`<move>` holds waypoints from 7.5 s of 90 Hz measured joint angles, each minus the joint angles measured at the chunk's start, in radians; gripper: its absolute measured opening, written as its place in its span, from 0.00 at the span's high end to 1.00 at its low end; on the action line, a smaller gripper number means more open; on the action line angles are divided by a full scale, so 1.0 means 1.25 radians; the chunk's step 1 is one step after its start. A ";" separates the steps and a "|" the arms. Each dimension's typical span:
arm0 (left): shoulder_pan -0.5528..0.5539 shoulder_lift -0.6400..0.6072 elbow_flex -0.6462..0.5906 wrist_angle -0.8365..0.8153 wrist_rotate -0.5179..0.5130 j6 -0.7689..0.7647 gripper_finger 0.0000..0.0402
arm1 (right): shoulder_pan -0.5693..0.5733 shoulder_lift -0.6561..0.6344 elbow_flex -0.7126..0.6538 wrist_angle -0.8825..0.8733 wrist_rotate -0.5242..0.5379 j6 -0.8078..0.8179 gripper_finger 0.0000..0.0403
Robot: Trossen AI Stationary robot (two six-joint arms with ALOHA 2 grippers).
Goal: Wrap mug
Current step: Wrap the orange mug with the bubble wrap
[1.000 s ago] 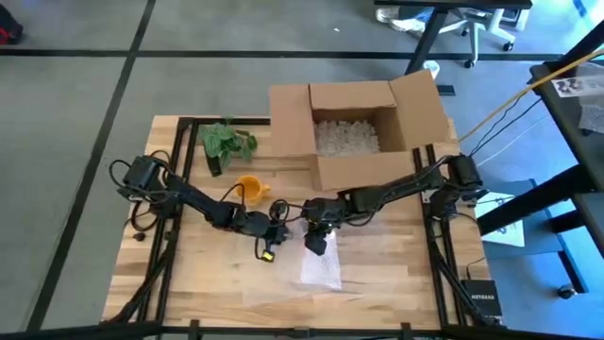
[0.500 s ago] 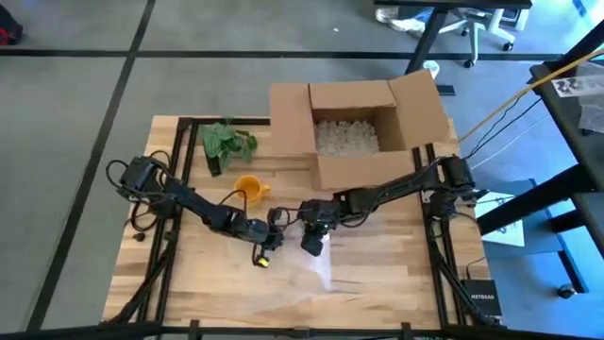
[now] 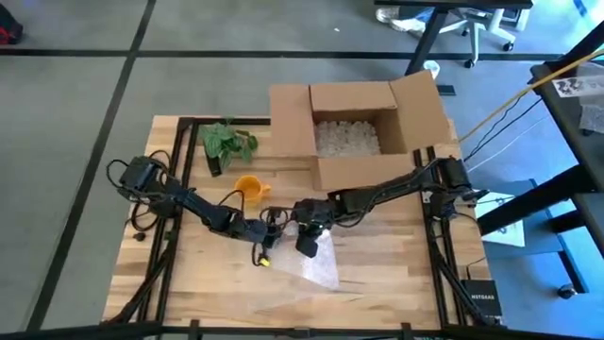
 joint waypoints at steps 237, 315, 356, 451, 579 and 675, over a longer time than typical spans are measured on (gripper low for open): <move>-0.065 -0.126 0.016 -0.036 -0.106 0.098 1.00 | 0.000 0.062 0.104 -0.169 0.009 -0.064 1.00; -0.045 -0.111 0.017 -0.037 -0.080 0.084 1.00 | 0.007 0.062 0.320 -0.478 0.095 -0.117 1.00; -0.042 -0.111 0.016 -0.044 -0.079 0.083 1.00 | 0.040 0.061 0.350 -0.484 0.113 -0.124 1.00; -0.065 -0.141 0.016 -0.096 -0.137 0.099 1.00 | -0.011 0.059 0.052 -0.123 -0.055 -0.060 1.00; -0.112 -0.187 0.016 -0.168 -0.223 0.117 1.00 | 0.009 0.062 0.105 -0.209 0.007 -0.082 1.00; -0.025 -0.103 0.034 -0.037 -0.059 0.100 1.00 | 0.011 0.062 0.196 -0.311 0.047 -0.106 1.00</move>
